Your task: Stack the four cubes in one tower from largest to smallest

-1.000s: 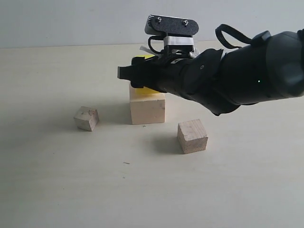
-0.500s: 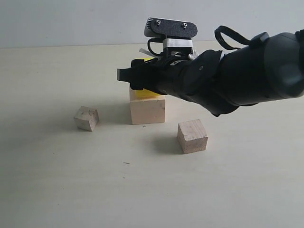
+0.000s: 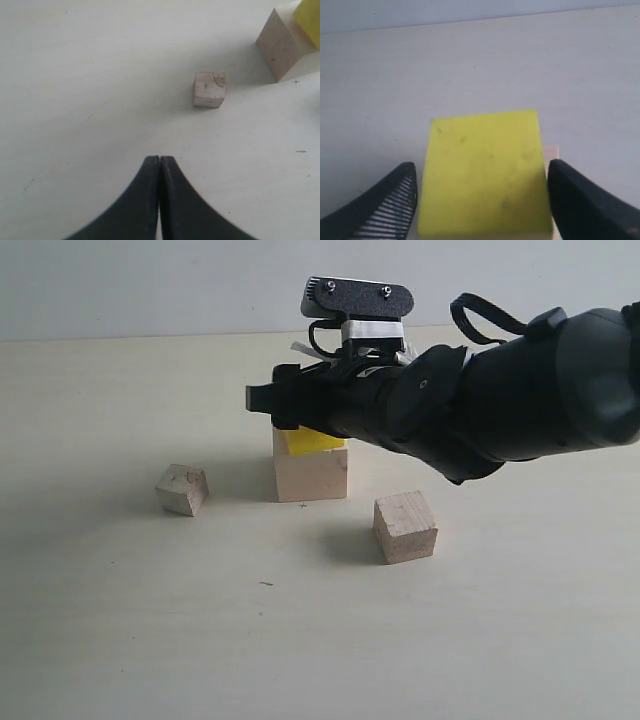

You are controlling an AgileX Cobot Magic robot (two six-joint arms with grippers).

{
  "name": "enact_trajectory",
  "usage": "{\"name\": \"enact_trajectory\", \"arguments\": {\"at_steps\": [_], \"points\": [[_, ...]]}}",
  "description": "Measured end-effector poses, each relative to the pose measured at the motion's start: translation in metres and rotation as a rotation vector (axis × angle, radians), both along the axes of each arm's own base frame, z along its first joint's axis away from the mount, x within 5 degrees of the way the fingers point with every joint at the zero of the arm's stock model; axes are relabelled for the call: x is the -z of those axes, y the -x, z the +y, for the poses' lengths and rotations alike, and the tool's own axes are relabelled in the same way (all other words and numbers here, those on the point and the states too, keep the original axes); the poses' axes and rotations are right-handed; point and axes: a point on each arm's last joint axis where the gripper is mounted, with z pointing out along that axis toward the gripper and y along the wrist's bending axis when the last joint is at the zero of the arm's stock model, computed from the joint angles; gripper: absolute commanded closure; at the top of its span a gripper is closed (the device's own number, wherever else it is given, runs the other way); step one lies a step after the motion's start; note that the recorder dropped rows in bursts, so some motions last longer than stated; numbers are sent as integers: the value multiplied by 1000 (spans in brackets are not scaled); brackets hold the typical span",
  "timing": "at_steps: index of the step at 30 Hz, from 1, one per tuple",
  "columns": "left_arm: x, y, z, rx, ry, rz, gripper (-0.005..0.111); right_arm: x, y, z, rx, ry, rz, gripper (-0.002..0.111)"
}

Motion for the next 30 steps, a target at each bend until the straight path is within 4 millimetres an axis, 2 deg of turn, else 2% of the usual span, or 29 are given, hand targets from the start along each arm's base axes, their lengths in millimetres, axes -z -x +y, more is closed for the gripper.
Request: {"name": "enact_trajectory", "arguments": {"at_steps": [14, 22, 26, 30], "points": [[0, 1, 0, -1, -3, 7, 104, -2, 0, 0, 10, -15, 5, 36], [1, 1, 0, -1, -4, 9, 104, -34, 4, -5, -2, -50, -69, 39], [1, 1, 0, -1, -4, 9, 104, -55, 8, -9, -29, -37, -128, 59], [1, 1, 0, -1, -4, 9, 104, -76, 18, -14, -68, -58, -136, 94]]}}
